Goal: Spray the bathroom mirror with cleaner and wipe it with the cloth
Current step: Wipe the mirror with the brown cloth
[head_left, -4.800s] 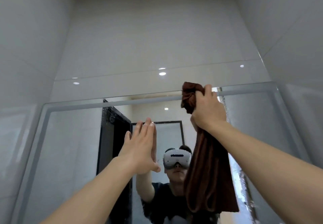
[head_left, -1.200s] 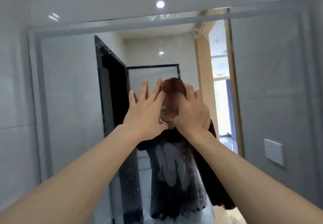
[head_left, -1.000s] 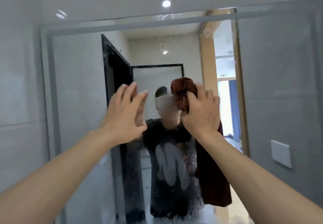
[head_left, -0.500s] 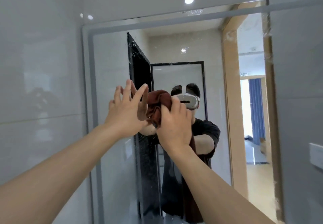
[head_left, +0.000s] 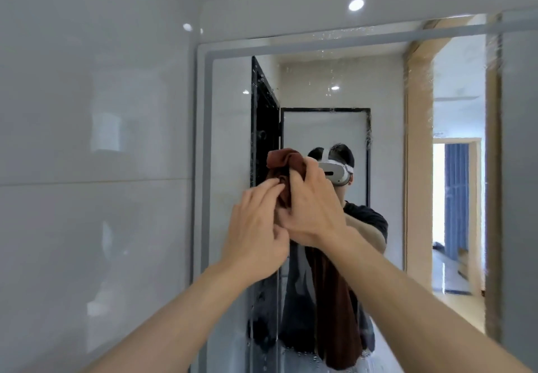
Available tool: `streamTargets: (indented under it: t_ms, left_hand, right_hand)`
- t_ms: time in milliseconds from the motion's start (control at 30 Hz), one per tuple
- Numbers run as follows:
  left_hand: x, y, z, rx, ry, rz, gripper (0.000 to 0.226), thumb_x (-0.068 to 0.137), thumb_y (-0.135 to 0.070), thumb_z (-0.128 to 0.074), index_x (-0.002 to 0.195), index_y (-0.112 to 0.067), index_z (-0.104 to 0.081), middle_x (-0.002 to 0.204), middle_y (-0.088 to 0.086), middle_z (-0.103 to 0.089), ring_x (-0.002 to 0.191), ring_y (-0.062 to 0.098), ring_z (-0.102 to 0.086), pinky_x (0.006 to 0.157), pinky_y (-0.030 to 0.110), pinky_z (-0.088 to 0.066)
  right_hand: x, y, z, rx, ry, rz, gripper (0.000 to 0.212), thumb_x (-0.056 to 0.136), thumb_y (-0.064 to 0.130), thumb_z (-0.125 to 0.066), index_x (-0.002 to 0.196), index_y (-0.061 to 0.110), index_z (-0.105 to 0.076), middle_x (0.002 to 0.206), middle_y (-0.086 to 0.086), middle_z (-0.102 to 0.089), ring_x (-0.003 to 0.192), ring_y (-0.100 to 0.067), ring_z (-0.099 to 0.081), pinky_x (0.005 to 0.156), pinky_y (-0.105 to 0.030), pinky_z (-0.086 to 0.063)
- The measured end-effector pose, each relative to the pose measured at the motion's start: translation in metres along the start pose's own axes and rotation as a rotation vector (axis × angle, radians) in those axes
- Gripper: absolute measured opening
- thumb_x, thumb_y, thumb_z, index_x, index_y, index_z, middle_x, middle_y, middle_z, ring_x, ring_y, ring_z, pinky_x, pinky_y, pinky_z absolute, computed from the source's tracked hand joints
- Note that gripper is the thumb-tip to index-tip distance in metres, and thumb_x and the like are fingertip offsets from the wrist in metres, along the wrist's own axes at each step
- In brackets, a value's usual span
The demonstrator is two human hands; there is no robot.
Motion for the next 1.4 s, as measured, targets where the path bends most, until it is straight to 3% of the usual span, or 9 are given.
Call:
streamTargets:
  t_ms: [100, 200, 267, 367, 500, 600, 833, 1033, 1400]
  left_hand:
    - [0.005, -0.008, -0.009, -0.052, 0.092, 0.138, 0.068, 0.088, -0.024, -0.050, 0.152, -0.020, -0.029, 0.159, -0.009, -0.028, 0.144, 0.010, -0.018, 0.118, 0.035, -0.022]
    - [0.010, -0.017, -0.012, 0.004, 0.157, 0.222, 0.061, 0.089, -0.038, -0.044, 0.147, -0.023, -0.035, 0.159, -0.010, -0.027, 0.146, 0.018, -0.015, 0.115, 0.041, -0.020]
    - [0.012, -0.022, -0.012, 0.020, 0.143, 0.260, 0.054, 0.087, -0.042, -0.045, 0.138, -0.023, -0.041, 0.158, -0.007, -0.028, 0.144, 0.021, -0.018, 0.114, 0.044, -0.021]
    - [0.007, -0.030, -0.010, 0.146, 0.038, 0.312, 0.066, 0.086, -0.038, -0.049, 0.146, -0.017, -0.032, 0.161, 0.001, -0.022, 0.145, 0.025, -0.019, 0.117, 0.047, -0.023]
    - [-0.012, -0.038, -0.028, 0.221, -0.031, 0.047, 0.070, 0.084, -0.022, -0.052, 0.149, -0.013, -0.029, 0.159, 0.008, -0.025, 0.142, 0.025, -0.028, 0.115, 0.042, -0.033]
    - [-0.017, -0.026, -0.054, 0.204, 0.070, 0.025, 0.076, 0.089, -0.028, -0.049, 0.155, -0.016, -0.014, 0.165, 0.010, -0.007, 0.147, 0.026, -0.019, 0.120, 0.041, -0.026]
    - [0.010, -0.011, -0.066, 0.275, -0.012, 0.112, 0.079, 0.095, -0.044, -0.036, 0.156, -0.023, 0.009, 0.164, 0.015, 0.015, 0.150, 0.038, 0.006, 0.123, 0.053, -0.006]
    - [0.049, 0.030, -0.024, 0.393, -0.058, 0.123, 0.071, 0.087, -0.046, -0.040, 0.150, -0.015, -0.029, 0.155, 0.020, -0.035, 0.147, 0.044, -0.016, 0.120, 0.058, -0.009]
    - [0.022, 0.085, 0.005, 0.333, -0.035, 0.221, 0.042, 0.090, -0.031, -0.051, 0.124, -0.007, -0.057, 0.129, 0.018, -0.059, 0.122, 0.040, -0.046, 0.111, 0.045, -0.032]
  right_hand:
    - [0.006, -0.018, 0.028, 0.092, 0.216, 0.075, 0.064, 0.083, 0.059, -0.045, 0.131, 0.018, -0.048, 0.133, -0.006, -0.036, 0.114, -0.027, -0.053, 0.098, -0.042, -0.048]
    - [0.015, -0.031, 0.050, 0.075, 0.312, 0.078, 0.038, 0.094, 0.036, -0.048, 0.124, 0.013, -0.051, 0.123, -0.005, -0.037, 0.103, -0.028, -0.055, 0.092, -0.038, -0.047]
    - [0.015, -0.032, 0.056, -0.009, 0.247, 0.139, 0.023, 0.090, 0.018, -0.049, 0.112, 0.011, -0.053, 0.117, -0.007, -0.040, 0.095, -0.030, -0.055, 0.081, -0.039, -0.049]
    - [0.011, -0.036, 0.052, -0.186, 0.150, 0.201, 0.031, 0.085, 0.013, -0.055, 0.116, 0.012, -0.055, 0.115, -0.009, -0.045, 0.094, -0.031, -0.052, 0.074, -0.038, -0.044]
    - [0.009, -0.043, 0.042, -0.291, 0.063, 0.177, 0.030, 0.087, 0.020, -0.061, 0.117, 0.016, -0.057, 0.112, -0.008, -0.046, 0.095, -0.030, -0.049, 0.076, -0.035, -0.037]
    - [0.011, -0.043, 0.039, -0.306, 0.019, 0.174, 0.028, 0.090, 0.025, -0.060, 0.117, 0.019, -0.056, 0.107, -0.007, -0.046, 0.092, -0.028, -0.048, 0.076, -0.036, -0.039]
    - [0.011, -0.047, 0.046, -0.293, 0.011, 0.227, 0.035, 0.092, 0.025, -0.059, 0.126, 0.019, -0.054, 0.118, -0.009, -0.048, 0.101, -0.031, -0.049, 0.083, -0.039, -0.044]
    - [0.006, -0.049, 0.058, -0.258, -0.062, 0.381, 0.050, 0.090, 0.017, -0.066, 0.137, 0.026, -0.052, 0.129, -0.011, -0.049, 0.107, -0.028, -0.050, 0.087, -0.043, -0.047]
    - [0.005, -0.037, 0.029, -0.402, 0.006, 0.224, 0.092, 0.079, 0.038, -0.072, 0.156, 0.023, -0.023, 0.158, -0.011, -0.029, 0.148, -0.036, -0.024, 0.117, -0.062, -0.020]
Point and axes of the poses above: each hand's wrist, its own x-axis towards the middle knuckle, its own z-axis out of the back of the hand, y = z × x, the point moved 2 cm from there along x, towards the middle knuckle
